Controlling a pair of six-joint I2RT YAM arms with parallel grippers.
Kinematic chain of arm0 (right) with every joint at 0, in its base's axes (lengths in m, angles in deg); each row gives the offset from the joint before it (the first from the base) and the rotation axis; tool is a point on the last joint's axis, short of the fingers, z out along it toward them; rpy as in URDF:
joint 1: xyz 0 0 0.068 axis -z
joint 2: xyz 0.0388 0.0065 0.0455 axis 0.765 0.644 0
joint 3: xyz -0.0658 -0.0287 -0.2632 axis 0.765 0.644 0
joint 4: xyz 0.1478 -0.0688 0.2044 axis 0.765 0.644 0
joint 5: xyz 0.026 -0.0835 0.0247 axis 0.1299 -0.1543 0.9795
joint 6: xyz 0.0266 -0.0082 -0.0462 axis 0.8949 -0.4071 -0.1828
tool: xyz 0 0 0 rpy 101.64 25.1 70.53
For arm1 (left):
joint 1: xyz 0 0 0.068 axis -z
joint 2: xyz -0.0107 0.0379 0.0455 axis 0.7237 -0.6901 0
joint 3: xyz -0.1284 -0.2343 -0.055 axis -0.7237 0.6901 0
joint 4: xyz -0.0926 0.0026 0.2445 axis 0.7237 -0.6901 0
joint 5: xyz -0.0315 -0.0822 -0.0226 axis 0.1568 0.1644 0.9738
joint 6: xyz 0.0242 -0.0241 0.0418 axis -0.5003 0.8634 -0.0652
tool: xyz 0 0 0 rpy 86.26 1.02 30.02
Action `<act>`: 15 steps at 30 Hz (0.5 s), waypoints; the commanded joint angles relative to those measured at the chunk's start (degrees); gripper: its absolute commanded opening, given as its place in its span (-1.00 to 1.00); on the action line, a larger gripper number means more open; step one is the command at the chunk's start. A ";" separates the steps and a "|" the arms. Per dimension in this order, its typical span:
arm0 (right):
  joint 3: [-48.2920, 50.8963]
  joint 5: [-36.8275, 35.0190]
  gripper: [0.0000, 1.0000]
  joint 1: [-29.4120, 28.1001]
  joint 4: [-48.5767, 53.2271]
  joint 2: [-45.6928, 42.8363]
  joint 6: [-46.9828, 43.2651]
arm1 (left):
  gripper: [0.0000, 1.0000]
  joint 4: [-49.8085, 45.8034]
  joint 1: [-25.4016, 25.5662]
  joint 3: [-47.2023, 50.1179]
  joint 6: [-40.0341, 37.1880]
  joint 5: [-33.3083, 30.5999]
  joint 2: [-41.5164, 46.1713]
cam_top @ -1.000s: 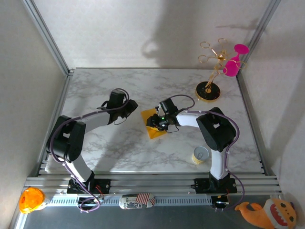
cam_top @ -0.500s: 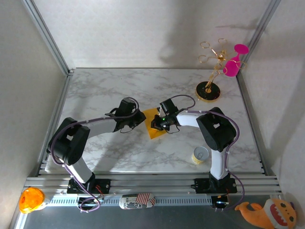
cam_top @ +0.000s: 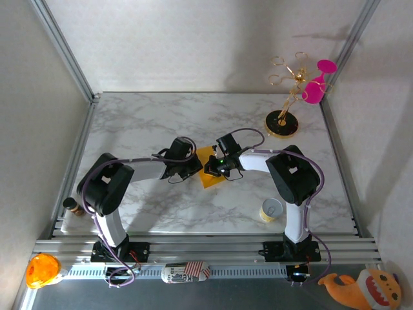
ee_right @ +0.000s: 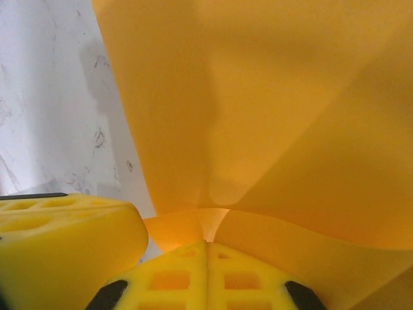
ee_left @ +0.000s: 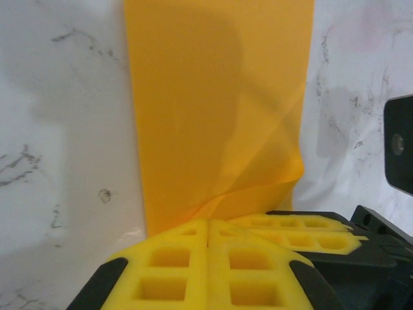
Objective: Fold a paper plane with a square sheet of paper (pick it up from the middle)
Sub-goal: Fold the triangle a second time at the center of the table.
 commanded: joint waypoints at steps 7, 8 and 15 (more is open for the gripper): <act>0.67 -3.03 -0.99 -0.16 5.95 2.05 -0.63 | -0.98 -1.12 1.04 -1.04 -0.93 -0.19 -2.39; 0.74 -2.80 -0.99 -0.17 5.69 1.90 -0.55 | -0.98 -1.45 1.04 -1.00 -1.01 -0.62 -2.53; 1.44 0.84 -0.99 -0.08 1.62 -1.30 0.25 | -1.00 -4.41 1.04 -0.77 -1.91 -3.83 -3.38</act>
